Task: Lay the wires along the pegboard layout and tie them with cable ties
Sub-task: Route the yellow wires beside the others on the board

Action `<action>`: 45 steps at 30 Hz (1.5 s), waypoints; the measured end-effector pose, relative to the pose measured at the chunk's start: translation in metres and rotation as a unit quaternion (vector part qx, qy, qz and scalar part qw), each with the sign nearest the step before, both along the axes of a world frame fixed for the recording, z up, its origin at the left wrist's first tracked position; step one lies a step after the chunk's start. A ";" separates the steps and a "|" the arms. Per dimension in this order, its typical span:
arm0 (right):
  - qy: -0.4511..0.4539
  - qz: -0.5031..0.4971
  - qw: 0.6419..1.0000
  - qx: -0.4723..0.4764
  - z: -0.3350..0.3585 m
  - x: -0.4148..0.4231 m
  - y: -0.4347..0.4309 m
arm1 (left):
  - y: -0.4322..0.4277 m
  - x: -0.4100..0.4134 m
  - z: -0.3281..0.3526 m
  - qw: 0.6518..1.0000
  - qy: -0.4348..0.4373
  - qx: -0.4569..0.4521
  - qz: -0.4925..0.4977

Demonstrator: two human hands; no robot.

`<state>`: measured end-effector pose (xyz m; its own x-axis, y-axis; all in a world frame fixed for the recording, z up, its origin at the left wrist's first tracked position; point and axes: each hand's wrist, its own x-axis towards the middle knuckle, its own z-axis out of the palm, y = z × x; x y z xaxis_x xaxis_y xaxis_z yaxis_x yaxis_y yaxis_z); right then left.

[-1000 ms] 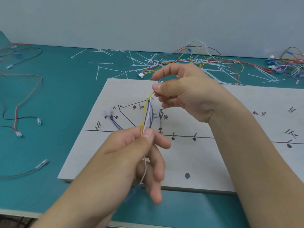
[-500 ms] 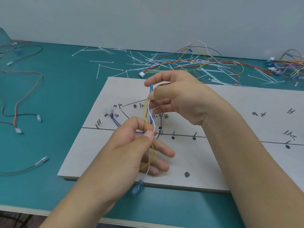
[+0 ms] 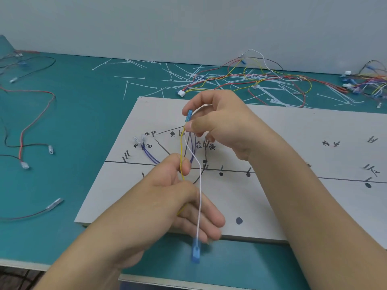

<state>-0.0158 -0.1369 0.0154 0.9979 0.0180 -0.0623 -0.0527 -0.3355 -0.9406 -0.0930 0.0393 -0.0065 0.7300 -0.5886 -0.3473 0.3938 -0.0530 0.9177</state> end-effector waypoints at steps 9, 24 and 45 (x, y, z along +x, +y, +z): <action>-0.052 -0.074 0.990 -0.112 -0.018 0.015 0.008 | -0.003 -0.006 -0.012 0.997 -0.018 -0.050 0.058; -0.117 -0.083 0.961 -0.237 -0.034 0.023 0.022 | -0.011 -0.007 -0.018 0.986 -0.033 -0.042 0.156; -0.035 0.105 0.958 -0.263 -0.017 0.008 -0.001 | 0.000 -0.016 -0.022 0.992 -0.036 -0.032 0.112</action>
<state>-0.0074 -0.1383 -0.0017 0.9776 0.2041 -0.0518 0.1249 -0.7600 -0.6378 -0.1094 0.0392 -0.0281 0.8670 -0.4272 -0.2566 0.3225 0.0884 0.9424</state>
